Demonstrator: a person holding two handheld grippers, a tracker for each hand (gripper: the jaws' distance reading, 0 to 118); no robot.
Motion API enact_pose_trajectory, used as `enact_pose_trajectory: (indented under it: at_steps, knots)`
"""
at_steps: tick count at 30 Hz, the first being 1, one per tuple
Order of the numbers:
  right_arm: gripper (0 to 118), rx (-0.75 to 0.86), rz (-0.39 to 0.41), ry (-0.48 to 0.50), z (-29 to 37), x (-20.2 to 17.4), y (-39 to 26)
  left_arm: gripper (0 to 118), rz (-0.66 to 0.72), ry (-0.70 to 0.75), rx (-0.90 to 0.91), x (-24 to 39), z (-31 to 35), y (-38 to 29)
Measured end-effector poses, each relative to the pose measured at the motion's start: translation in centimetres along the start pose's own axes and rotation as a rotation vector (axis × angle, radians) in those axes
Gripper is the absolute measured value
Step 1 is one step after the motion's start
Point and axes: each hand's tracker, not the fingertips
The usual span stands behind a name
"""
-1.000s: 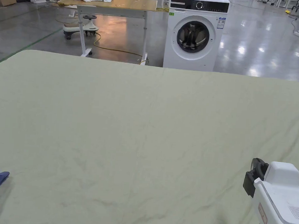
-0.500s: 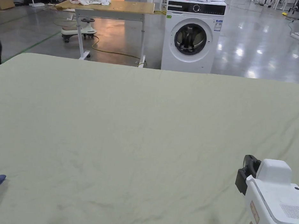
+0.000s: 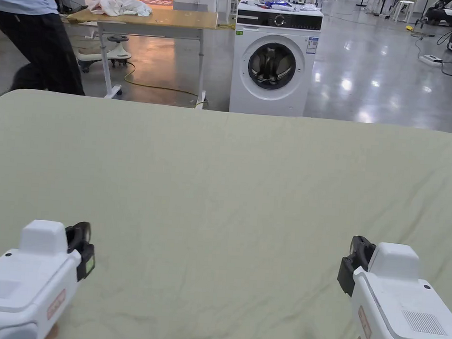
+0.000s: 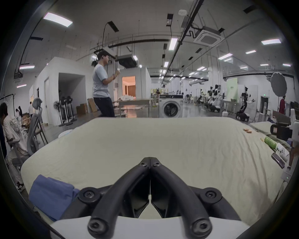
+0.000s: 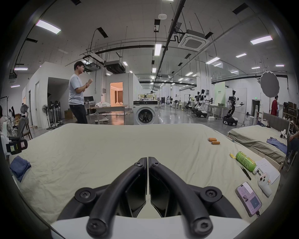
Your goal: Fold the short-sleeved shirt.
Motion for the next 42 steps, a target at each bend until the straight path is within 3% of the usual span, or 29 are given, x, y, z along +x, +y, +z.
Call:
enact_pose_trajectory:
  at_steps: [10,35,37,38,39,42]
  knots:
    - [0,0.031,0.003,-0.006,0.0,-1.1,0.9,0,-0.045,-0.022,0.105,7.1,-0.5,1.7]
    - [1,0.033,0.0,-0.017,0.4,-1.4,0.6,1,-0.03,0.01,0.125,7.1,-0.2,2.4]
    - [14,0.03,0.003,-0.019,0.3,-1.4,0.6,10,-0.032,0.011,0.118,7.0,-0.3,2.4]
    - [26,0.027,0.004,-0.021,0.2,-1.4,0.5,17,-0.035,0.012,0.117,7.0,-0.3,2.4]
    - [41,0.022,0.003,-0.02,0.1,-1.4,0.5,33,-0.036,0.014,0.116,6.9,-0.3,2.4]
    - [73,0.018,-0.001,-0.024,0.0,-1.4,0.4,62,-0.035,0.009,0.118,6.8,-0.3,2.4]
